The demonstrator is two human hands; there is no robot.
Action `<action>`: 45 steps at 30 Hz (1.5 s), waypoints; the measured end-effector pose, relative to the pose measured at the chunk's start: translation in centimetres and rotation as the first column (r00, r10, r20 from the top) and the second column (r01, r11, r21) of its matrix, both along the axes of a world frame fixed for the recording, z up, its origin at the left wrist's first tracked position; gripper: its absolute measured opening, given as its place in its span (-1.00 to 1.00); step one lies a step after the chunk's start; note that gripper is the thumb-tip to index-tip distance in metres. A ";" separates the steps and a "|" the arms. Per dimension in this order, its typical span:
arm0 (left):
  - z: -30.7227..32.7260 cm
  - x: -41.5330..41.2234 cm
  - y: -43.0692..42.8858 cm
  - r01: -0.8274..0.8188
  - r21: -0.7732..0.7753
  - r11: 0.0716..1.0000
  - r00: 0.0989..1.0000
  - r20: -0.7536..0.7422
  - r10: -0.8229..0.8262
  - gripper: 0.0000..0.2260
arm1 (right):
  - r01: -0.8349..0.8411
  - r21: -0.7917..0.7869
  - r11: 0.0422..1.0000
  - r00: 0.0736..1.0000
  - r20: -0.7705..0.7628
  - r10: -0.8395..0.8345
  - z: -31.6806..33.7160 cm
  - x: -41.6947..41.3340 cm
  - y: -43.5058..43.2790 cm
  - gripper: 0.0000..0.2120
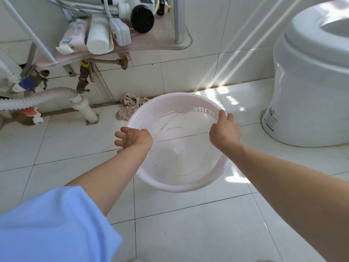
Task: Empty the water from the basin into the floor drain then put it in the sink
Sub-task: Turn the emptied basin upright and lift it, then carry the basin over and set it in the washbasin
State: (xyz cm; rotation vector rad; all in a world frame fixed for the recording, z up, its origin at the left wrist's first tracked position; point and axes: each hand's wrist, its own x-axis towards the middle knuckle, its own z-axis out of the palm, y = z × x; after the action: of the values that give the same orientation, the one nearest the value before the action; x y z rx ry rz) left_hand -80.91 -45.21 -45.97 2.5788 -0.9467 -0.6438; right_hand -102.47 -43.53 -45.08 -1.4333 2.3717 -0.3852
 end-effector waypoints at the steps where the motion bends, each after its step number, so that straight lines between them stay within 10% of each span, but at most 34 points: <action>1: 0.7 0.0 0.3 -0.013 -0.003 1.000 1.000 -0.007 0.013 -0.51 | -0.002 -0.012 1.000 1.000 -0.007 0.002 0.9 0.1 0.1 -0.56; 45: 53.5 3.4 15.5 -0.145 0.144 0.979 0.946 -0.268 0.180 -0.50 | 0.174 0.190 0.966 0.981 -0.119 -0.153 55.6 4.4 13.1 -0.64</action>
State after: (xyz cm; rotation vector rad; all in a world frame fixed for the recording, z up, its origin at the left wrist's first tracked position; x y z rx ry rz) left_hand -77.48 -29.68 7.51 2.5434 -0.6127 -1.0143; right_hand -98.06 -30.42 10.57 -1.1982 2.5385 -0.1096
